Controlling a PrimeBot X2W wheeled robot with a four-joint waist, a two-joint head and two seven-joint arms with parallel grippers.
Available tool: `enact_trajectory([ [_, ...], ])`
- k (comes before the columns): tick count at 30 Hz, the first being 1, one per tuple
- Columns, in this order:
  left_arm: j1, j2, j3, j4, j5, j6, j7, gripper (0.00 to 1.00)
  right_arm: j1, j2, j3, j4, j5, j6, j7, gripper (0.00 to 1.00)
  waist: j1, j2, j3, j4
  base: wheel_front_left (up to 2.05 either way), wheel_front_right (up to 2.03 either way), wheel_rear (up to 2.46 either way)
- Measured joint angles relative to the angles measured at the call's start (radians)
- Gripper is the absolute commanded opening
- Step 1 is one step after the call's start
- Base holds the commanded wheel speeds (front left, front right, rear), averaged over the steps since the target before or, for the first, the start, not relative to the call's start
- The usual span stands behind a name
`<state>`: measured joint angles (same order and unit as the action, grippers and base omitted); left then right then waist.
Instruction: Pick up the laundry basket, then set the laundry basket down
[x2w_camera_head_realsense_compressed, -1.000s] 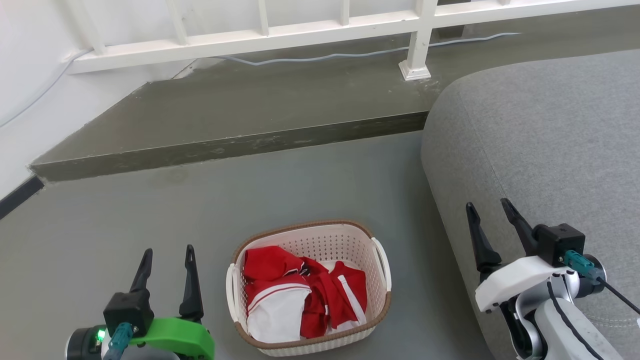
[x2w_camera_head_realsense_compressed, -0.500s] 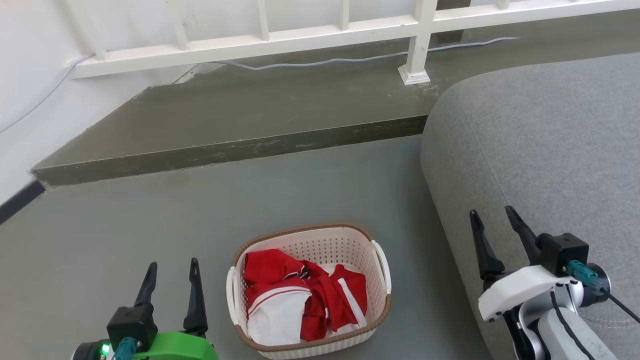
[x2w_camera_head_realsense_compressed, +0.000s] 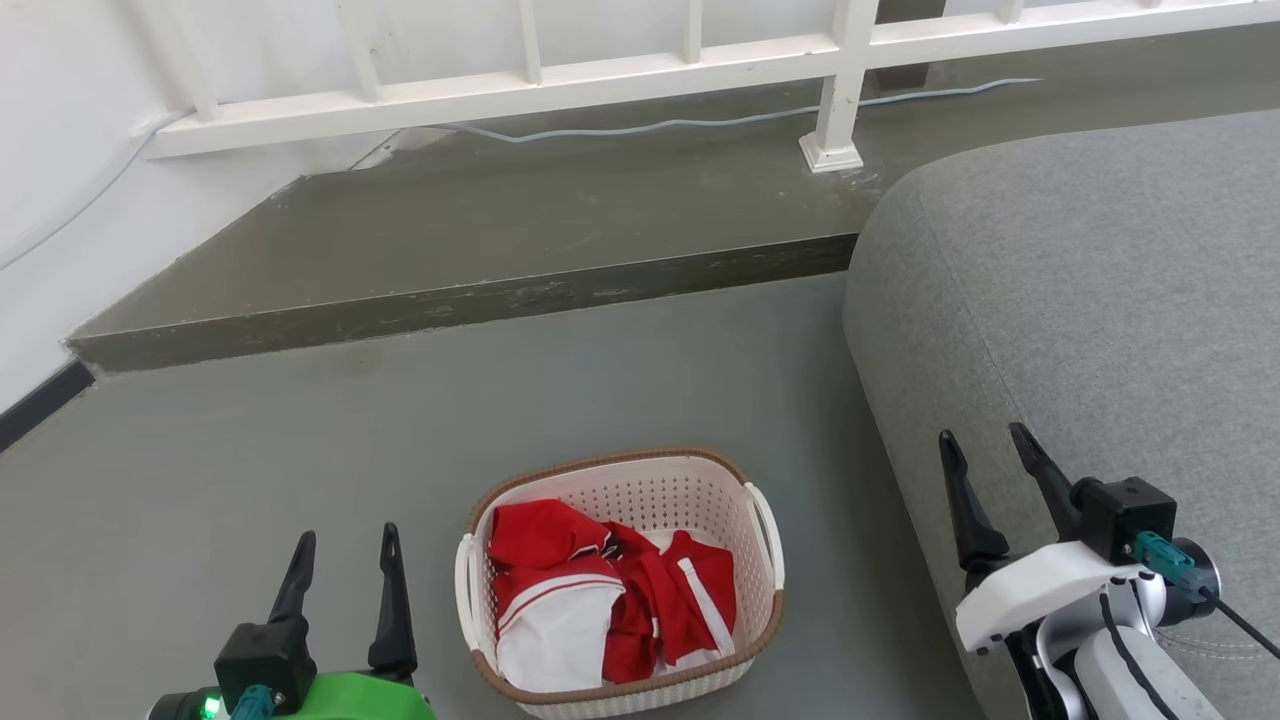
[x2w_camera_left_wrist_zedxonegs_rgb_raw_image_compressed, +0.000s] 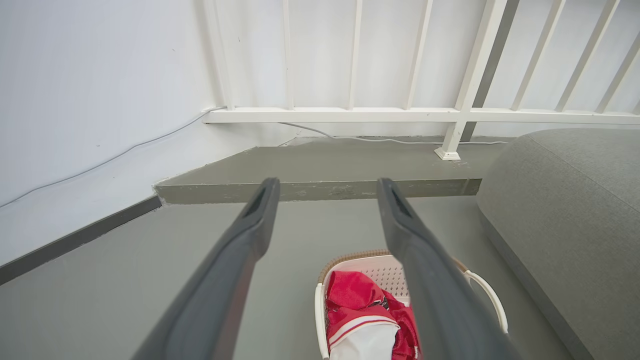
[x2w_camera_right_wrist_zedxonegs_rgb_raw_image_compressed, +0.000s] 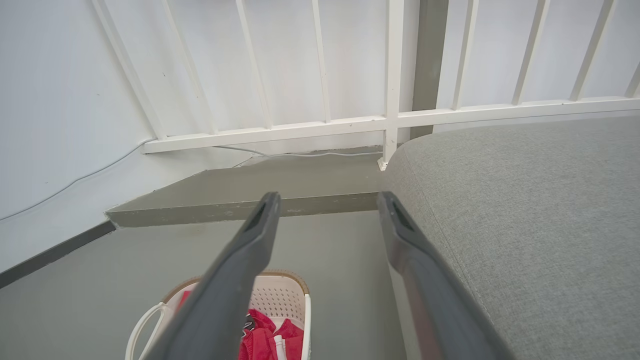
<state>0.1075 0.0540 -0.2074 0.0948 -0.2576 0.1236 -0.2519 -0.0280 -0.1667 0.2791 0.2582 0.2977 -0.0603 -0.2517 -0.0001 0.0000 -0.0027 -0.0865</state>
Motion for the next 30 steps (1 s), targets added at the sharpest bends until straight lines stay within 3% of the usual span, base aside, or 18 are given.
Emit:
enact_trajectory([
  [7, 0.007, -0.001, 0.002, -0.002, 0.000, 0.000, 0.000, 1.00, 0.012, 0.002, -0.004, 0.001, -0.001, 0.003, 0.000, 1.00, 0.0000, 0.0000, -0.002, 0.001, 0.00, 0.00, 0.00],
  [8, 0.007, -0.001, 0.001, -0.002, 0.000, 0.000, 0.000, 0.00, 0.015, 0.002, -0.004, 0.002, -0.001, 0.007, 0.000, 0.00, 0.0000, 0.0000, -0.002, 0.001, 0.00, 0.00, 0.00],
  [19, 0.026, -0.008, -0.019, 0.022, -0.047, -0.010, 0.005, 0.00, 0.052, 0.019, -0.017, 0.035, 0.045, 0.015, 0.008, 0.00, 0.0000, 0.0000, -0.001, 0.007, 0.00, 0.00, 0.00],
  [30, 0.040, -0.008, -0.004, 0.002, -0.229, -0.028, 0.017, 0.00, 0.052, 0.035, -0.054, 0.030, 0.225, 0.034, 0.048, 0.00, 0.0000, 0.0000, 0.001, 0.017, 0.00, 0.00, 0.00],
])
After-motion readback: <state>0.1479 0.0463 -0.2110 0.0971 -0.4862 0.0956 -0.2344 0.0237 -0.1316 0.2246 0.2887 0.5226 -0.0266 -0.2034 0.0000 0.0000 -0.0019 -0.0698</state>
